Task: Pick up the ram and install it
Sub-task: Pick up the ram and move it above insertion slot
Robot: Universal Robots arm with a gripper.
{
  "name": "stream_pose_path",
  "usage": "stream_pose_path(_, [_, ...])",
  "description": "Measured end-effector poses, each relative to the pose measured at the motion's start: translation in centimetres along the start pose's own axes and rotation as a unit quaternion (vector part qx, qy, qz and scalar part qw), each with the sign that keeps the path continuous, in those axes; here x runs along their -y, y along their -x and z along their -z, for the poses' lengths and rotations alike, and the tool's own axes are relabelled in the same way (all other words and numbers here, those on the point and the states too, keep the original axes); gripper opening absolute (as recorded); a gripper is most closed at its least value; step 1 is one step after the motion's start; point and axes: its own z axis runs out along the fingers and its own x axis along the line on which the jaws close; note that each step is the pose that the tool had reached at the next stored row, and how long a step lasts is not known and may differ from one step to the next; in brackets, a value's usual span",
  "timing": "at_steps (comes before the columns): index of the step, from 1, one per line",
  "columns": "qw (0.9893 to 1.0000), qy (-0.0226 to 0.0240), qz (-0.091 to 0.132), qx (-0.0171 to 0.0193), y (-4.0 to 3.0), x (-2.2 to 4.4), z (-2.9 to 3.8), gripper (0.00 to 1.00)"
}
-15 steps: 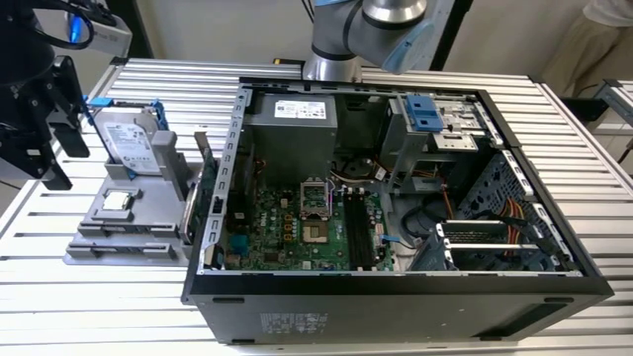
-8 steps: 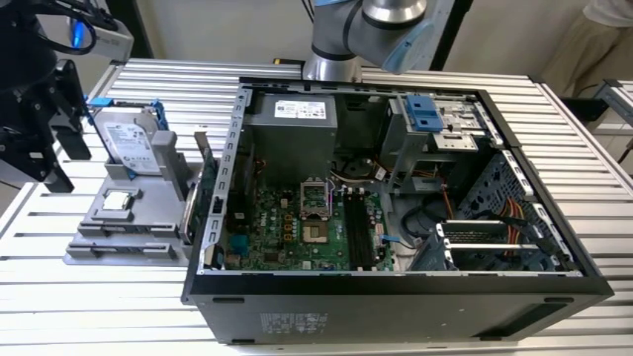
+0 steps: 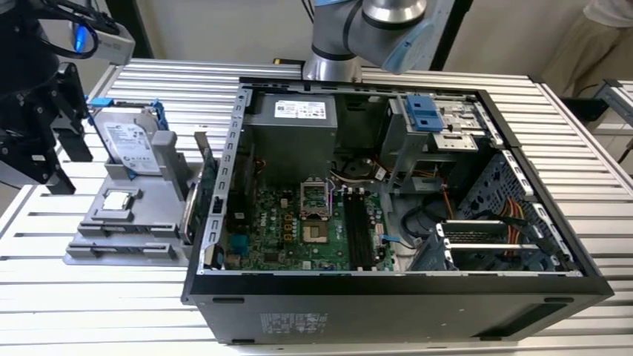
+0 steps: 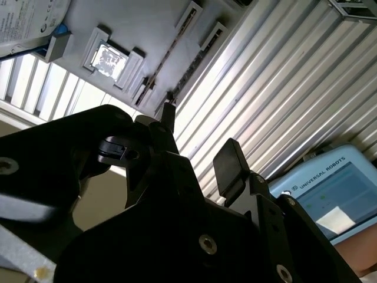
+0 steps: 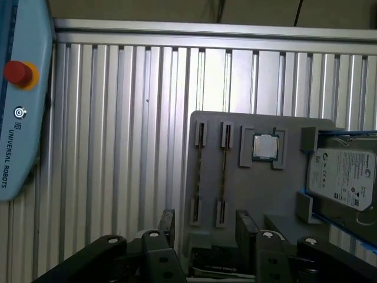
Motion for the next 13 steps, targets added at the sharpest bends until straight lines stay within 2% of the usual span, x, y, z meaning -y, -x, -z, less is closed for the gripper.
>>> stream_pose_path(13, [1.0,-0.0001,0.0,0.0,0.01,0.01,-0.25,1.0])
